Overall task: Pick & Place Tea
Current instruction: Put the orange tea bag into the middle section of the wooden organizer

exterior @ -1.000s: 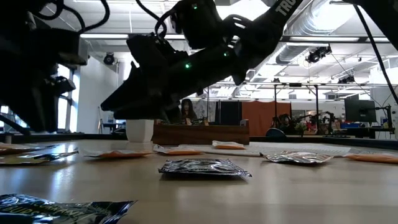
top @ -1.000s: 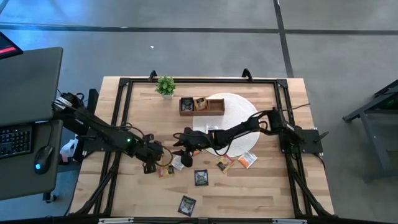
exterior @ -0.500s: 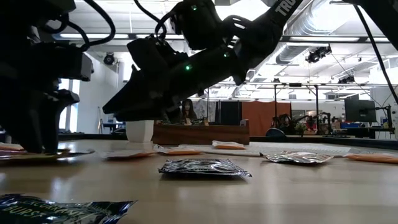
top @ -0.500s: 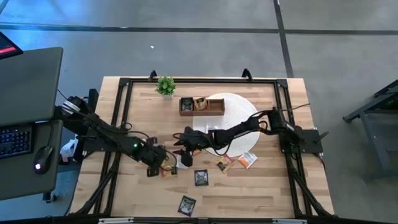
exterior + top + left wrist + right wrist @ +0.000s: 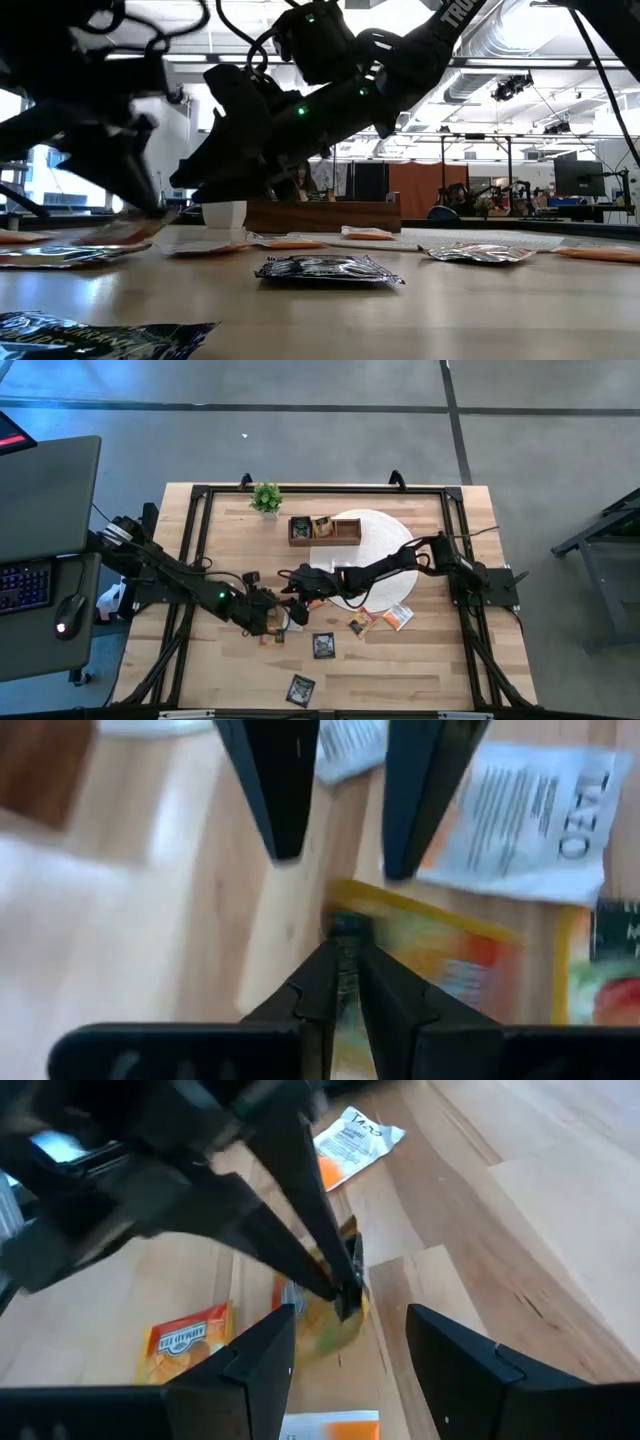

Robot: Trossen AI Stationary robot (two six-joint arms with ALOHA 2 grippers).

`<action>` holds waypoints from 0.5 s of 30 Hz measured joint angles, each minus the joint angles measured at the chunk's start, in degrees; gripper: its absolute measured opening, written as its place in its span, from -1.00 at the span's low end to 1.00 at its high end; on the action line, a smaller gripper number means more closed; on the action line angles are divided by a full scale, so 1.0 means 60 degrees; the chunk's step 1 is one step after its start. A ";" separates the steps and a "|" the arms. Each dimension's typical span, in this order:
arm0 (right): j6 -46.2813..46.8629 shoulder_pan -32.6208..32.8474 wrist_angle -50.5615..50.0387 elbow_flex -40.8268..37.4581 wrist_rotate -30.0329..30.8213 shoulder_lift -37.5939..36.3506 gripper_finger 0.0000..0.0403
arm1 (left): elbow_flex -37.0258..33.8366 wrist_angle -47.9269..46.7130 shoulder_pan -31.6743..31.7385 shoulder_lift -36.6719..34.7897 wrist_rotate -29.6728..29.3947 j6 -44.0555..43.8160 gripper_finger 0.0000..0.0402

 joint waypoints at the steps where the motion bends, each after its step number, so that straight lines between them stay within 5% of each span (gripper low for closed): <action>1: -0.0006 -0.0012 0.0000 0.0000 0.0014 0.0000 -0.07 | 0.0093 -0.0024 0.0000 0.0000 -0.0157 0.0130 -0.80; 9: -0.0242 -0.0062 -0.0201 0.0000 0.0119 -0.0018 -0.07 | 0.0507 -0.0061 0.0000 -0.0007 -0.0318 0.0613 -0.79; 15: -0.0279 -0.0067 -0.0707 0.0000 -0.0077 -0.0018 -0.07 | 0.0525 -0.0422 0.0314 -0.0015 0.1936 0.0120 -0.79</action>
